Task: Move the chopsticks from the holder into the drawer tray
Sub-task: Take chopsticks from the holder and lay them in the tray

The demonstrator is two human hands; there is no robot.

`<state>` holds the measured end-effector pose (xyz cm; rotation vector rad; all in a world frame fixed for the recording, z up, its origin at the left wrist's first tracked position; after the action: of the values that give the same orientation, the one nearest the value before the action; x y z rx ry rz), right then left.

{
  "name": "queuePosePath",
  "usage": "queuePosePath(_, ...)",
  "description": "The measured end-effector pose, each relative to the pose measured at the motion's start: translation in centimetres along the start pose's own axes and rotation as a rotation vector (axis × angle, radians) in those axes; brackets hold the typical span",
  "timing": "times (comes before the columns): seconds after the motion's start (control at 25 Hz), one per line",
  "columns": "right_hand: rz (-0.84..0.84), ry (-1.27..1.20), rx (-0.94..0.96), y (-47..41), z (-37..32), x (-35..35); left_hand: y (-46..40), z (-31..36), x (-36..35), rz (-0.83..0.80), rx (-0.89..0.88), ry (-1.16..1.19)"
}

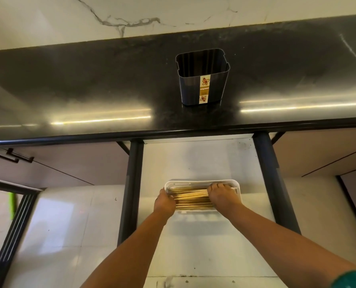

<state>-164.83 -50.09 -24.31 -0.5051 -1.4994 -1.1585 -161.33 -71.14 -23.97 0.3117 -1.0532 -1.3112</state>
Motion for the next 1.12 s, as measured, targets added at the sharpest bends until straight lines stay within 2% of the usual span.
queuePosePath(0.12,-0.009,-0.109,0.008,-0.3,0.0,0.3,-0.1,-0.3,0.7,0.018,0.001,0.057)
queuePosePath(0.2,0.016,-0.320,-0.064,0.1,0.8,0.6,-0.3,-0.6,0.8,0.019,-0.008,0.081)
queuePosePath(0.28,0.121,-0.566,-0.122,1.4,1.7,0.8,-0.4,-1.0,0.8,0.037,-0.005,0.100)
queuePosePath(0.4,0.289,-0.596,-0.195,4.2,2.8,1.3,-0.2,-1.4,1.2,0.091,0.008,0.064)
queuePosePath(0.44,0.365,-0.599,-0.254,4.8,3.2,1.4,-0.2,-1.4,1.2,0.094,0.017,0.061)
queuePosePath(0.52,0.510,-0.773,-0.548,5.5,4.5,1.8,-0.2,-1.3,1.0,0.092,0.023,0.081)
queuePosePath(0.56,0.506,-0.943,-0.747,5.5,5.5,1.8,0.0,-1.3,1.0,0.092,0.022,0.096)
queuePosePath(0.6,0.378,-1.113,-0.930,5.3,6.2,1.5,0.1,-1.2,1.0,0.095,0.021,0.110)
queuePosePath(0.68,0.040,-1.413,-1.082,4.9,6.2,0.7,0.3,-1.4,0.9,0.079,0.006,0.139)
queuePosePath(0.72,-0.042,-1.587,-1.081,5.0,5.8,0.5,0.4,-1.5,0.8,0.051,-0.010,0.168)
queuePosePath(0.8,-0.072,-1.861,-1.059,5.2,4.8,0.5,0.6,-1.2,0.8,-0.023,-0.051,0.246)
queuePosePath(0.88,-0.017,-1.918,-1.041,5.2,4.5,-0.1,0.6,-0.9,1.0,-0.055,-0.045,0.313)
queuePosePath(1.0,0.022,-1.843,-1.050,5.3,5.0,-0.7,0.4,-0.6,1.4,-0.036,-0.036,0.369)
queuePosePath(1.12,-0.052,-1.945,-0.974,4.9,5.1,-0.7,0.2,-0.3,1.3,-0.067,-0.105,0.296)
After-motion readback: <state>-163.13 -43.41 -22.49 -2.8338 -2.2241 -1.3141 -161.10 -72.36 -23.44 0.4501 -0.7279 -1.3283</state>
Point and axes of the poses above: each hand's wrist, its own y-axis away from the middle knuckle, its own x-axis out of the back of the hand, z = x × y, the point moved 2 cm from there along -y, towards the middle knuckle, and after that the axes turned 1 degree about -x, right-handed, at the moved point
